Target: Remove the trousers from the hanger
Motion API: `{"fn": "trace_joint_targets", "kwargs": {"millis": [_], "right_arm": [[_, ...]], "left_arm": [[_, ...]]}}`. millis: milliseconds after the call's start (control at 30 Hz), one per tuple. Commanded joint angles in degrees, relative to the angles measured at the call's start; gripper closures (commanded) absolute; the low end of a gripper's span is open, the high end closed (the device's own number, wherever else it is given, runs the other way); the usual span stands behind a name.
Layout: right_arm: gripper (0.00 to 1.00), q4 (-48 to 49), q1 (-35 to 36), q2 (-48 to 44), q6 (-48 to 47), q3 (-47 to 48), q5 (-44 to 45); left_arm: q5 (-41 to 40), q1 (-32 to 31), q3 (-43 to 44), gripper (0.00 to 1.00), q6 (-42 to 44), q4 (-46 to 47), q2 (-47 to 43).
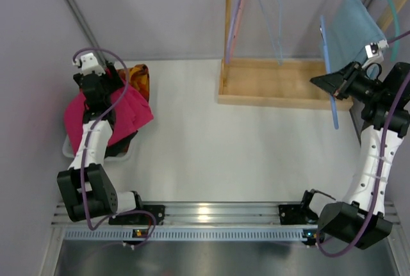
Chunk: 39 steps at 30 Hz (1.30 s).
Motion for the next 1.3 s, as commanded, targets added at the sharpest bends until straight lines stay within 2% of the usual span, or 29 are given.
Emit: {"fn": "trace_joint_targets", "kwargs": {"millis": [0,33,67,300,367,400,467,500,533,733,967,1167,1267], "right_arm": [[1.00,-2.1,2.3,1.7,-3.5,8.1,2.1],[1.00,-3.6,3.7,3.1,-5.0,9.6,2.7],[1.00,-5.8,4.5,3.8,-5.6,11.1,3.7],[1.00,-7.5,10.8,11.8,-4.4,22.9,11.0],[1.00,-6.9,11.8,13.9,-2.9,25.5,12.5],[1.00,-5.5,12.2,14.6,0.9,26.6,12.0],[1.00,3.2,12.5,16.5,6.8,26.4,10.6],[1.00,6.7,12.9,17.4,12.7,26.6,9.4],[1.00,11.0,13.3,19.3,14.9,27.0,9.2],[1.00,23.0,16.4,26.0,27.5,32.2,10.2],[1.00,25.7,19.5,31.5,29.6,39.4,12.4],[1.00,30.9,20.9,32.2,31.8,39.6,13.3],[1.00,29.6,21.1,32.1,31.6,40.5,14.4]], "left_arm": [[1.7,0.1,1.9,0.10,1.0,-6.9,-2.1],[2.0,0.2,2.1,0.02,1.3,-7.9,-2.9],[2.5,0.2,2.2,0.02,1.2,-9.8,-5.2],[13.2,-0.5,6.1,0.02,-1.9,-15.8,-13.2],[14.1,-1.0,6.6,0.01,-2.9,-15.8,-14.4],[14.9,-1.2,6.7,0.01,-3.4,-15.8,-15.0],[16.2,-1.8,6.7,0.01,-4.4,-15.8,-16.3],[16.3,-2.3,6.8,0.02,-4.7,-15.8,-16.4],[16.2,-2.7,6.8,0.02,-5.3,-15.8,-16.9],[16.9,-5.5,6.6,0.01,-5.6,-18.7,-17.6],[16.7,-6.1,6.4,0.02,-5.9,-20.4,-17.4],[16.0,-6.8,5.4,0.01,-5.4,-20.4,-18.0],[16.0,-7.0,5.3,0.01,-5.6,-20.4,-17.9]]}}
